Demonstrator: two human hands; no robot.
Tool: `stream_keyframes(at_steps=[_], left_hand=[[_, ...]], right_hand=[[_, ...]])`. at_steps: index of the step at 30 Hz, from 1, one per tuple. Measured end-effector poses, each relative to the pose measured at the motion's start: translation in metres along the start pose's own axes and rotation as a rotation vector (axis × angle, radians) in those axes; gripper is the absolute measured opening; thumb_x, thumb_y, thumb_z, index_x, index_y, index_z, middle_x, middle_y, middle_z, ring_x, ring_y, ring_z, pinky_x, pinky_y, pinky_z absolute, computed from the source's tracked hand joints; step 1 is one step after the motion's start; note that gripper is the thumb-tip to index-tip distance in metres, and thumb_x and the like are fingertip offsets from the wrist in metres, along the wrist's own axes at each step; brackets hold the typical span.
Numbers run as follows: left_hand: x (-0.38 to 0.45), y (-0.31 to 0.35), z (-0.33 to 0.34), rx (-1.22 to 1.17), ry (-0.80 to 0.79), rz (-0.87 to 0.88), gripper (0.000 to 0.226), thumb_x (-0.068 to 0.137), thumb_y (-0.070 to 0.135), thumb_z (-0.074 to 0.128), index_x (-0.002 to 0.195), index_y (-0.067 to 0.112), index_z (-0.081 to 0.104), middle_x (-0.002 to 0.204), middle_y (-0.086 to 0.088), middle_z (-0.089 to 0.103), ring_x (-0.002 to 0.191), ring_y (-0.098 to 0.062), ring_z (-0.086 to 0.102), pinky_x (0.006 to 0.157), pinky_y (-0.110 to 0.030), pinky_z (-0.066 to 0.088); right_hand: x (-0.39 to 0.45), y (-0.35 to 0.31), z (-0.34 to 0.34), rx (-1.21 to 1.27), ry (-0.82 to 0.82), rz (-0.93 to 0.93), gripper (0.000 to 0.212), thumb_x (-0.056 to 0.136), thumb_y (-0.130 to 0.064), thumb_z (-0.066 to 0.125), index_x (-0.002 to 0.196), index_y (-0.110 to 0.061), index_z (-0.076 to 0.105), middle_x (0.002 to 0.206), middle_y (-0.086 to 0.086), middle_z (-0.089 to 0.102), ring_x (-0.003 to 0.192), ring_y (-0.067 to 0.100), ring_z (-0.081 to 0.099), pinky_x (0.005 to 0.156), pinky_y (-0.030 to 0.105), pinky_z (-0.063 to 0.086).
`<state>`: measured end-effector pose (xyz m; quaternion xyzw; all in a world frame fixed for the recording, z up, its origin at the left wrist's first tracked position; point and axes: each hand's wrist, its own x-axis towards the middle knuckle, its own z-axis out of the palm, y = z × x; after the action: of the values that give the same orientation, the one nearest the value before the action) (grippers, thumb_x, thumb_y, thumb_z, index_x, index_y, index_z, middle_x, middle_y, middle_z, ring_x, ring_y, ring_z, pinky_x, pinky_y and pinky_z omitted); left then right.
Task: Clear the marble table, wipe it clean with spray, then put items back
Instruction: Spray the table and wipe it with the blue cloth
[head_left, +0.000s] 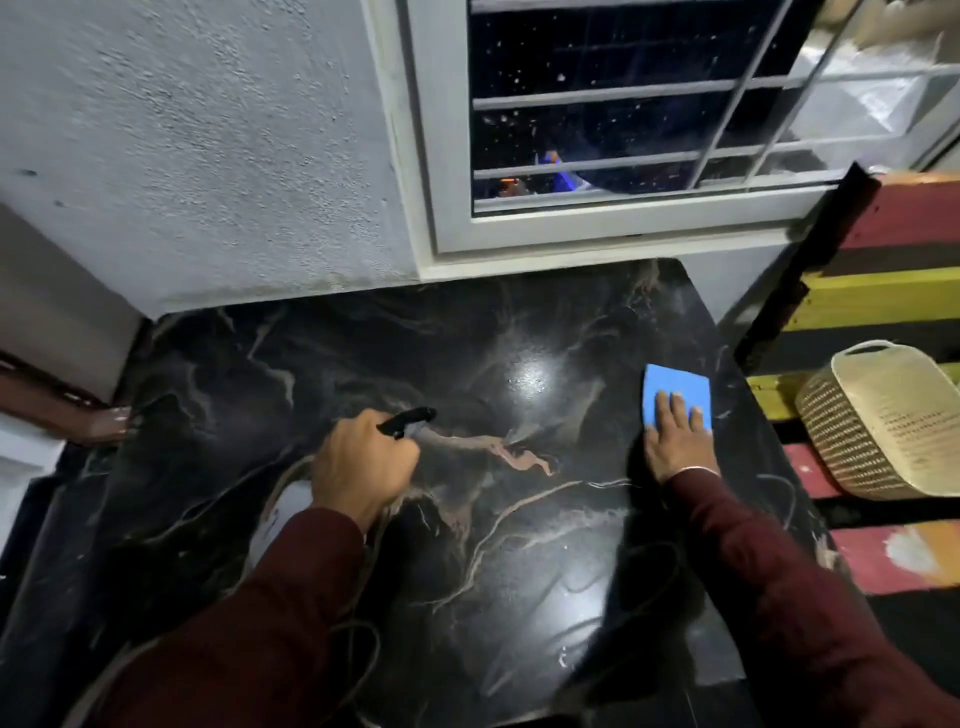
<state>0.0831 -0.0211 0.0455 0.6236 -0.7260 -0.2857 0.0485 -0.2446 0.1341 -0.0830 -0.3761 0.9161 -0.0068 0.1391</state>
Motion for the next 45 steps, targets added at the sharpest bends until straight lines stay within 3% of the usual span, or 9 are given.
stream_keyframes(at_steps=[5,11,15,21,25,30,35,40,45], left_hand=[[0.002,-0.025,-0.008,-0.009,0.036,-0.042,0.006,0.079,0.021,0.059,0.076,0.016,0.061,0.078,-0.010,0.065,0.077,-0.036,0.058,0.067,-0.035,0.042],[0.002,-0.042,-0.024,-0.025,0.103,-0.157,0.010,0.079,0.017,0.059,0.082,0.015,0.069,0.080,-0.007,0.067,0.083,-0.036,0.062,0.076,-0.039,0.052],[0.002,-0.043,-0.026,-0.054,0.157,-0.238,0.026,0.081,0.019,0.063,0.104,0.012,0.074,0.103,-0.020,0.071,0.098,-0.041,0.063,0.084,-0.039,0.049],[-0.001,-0.035,-0.019,-0.105,0.124,-0.261,0.005,0.079,0.019,0.060,0.079,0.016,0.065,0.080,-0.011,0.065,0.077,-0.035,0.058,0.070,-0.036,0.046],[-0.006,-0.026,-0.011,-0.111,0.122,-0.255,0.008,0.079,0.016,0.058,0.071,0.018,0.061,0.071,-0.005,0.060,0.071,-0.032,0.056,0.068,-0.035,0.043],[-0.010,-0.014,0.000,-0.097,0.120,-0.250,0.018,0.078,0.020,0.058,0.089,0.017,0.071,0.083,-0.010,0.067,0.081,-0.036,0.059,0.077,-0.040,0.051],[-0.010,0.005,0.002,-0.105,0.132,-0.246,0.017,0.079,0.015,0.059,0.091,0.012,0.071,0.087,-0.017,0.066,0.085,-0.040,0.059,0.074,-0.037,0.045],[-0.007,0.009,0.003,-0.103,0.125,-0.228,0.010,0.078,0.014,0.057,0.084,0.014,0.066,0.069,-0.001,0.054,0.063,-0.023,0.048,0.066,-0.034,0.038],[-0.008,0.018,0.008,-0.074,0.126,-0.185,0.009,0.078,0.015,0.057,0.078,0.013,0.066,0.070,-0.003,0.057,0.064,-0.024,0.049,0.065,-0.034,0.037]], right_hand=[[0.033,-0.077,0.015,0.008,-0.046,0.107,0.068,0.092,-0.044,0.015,0.151,-0.009,0.018,0.158,0.012,0.013,0.140,0.043,0.017,0.112,0.052,0.020],[-0.049,-0.277,0.054,-0.087,-0.056,-0.689,0.057,0.096,-0.031,0.024,0.148,-0.010,0.028,0.153,0.014,0.029,0.138,0.042,0.026,0.111,0.056,0.023],[-0.094,-0.269,0.086,-0.154,-0.199,-1.125,0.052,0.095,-0.038,0.026,0.143,-0.022,0.039,0.146,0.001,0.044,0.134,0.032,0.039,0.112,0.047,0.030],[0.041,-0.145,0.027,-0.002,0.041,-0.479,0.074,0.087,-0.044,0.005,0.146,-0.011,0.034,0.151,0.013,0.035,0.136,0.041,0.034,0.111,0.048,0.027],[0.036,-0.088,0.013,0.023,0.113,-0.133,0.054,0.097,-0.028,0.032,0.146,-0.004,0.031,0.152,0.019,0.031,0.135,0.045,0.030,0.108,0.053,0.026],[-0.049,-0.197,0.068,-0.111,0.019,-0.612,0.064,0.090,-0.029,0.009,0.150,-0.008,0.018,0.157,0.012,0.022,0.144,0.036,0.015,0.114,0.054,0.014],[-0.139,-0.155,0.065,-0.039,-0.177,-1.082,0.057,0.089,-0.035,0.040,0.145,-0.030,0.036,0.149,-0.008,0.039,0.136,0.024,0.039,0.110,0.041,0.034],[-0.017,-0.064,0.028,-0.140,0.028,-0.678,0.059,0.091,-0.037,0.027,0.147,-0.020,0.034,0.150,0.005,0.039,0.135,0.034,0.039,0.108,0.047,0.034],[-0.003,-0.134,0.040,-0.055,0.038,-0.347,0.062,0.092,-0.035,0.017,0.151,-0.017,0.018,0.157,0.008,0.021,0.143,0.039,0.015,0.115,0.050,0.013]])
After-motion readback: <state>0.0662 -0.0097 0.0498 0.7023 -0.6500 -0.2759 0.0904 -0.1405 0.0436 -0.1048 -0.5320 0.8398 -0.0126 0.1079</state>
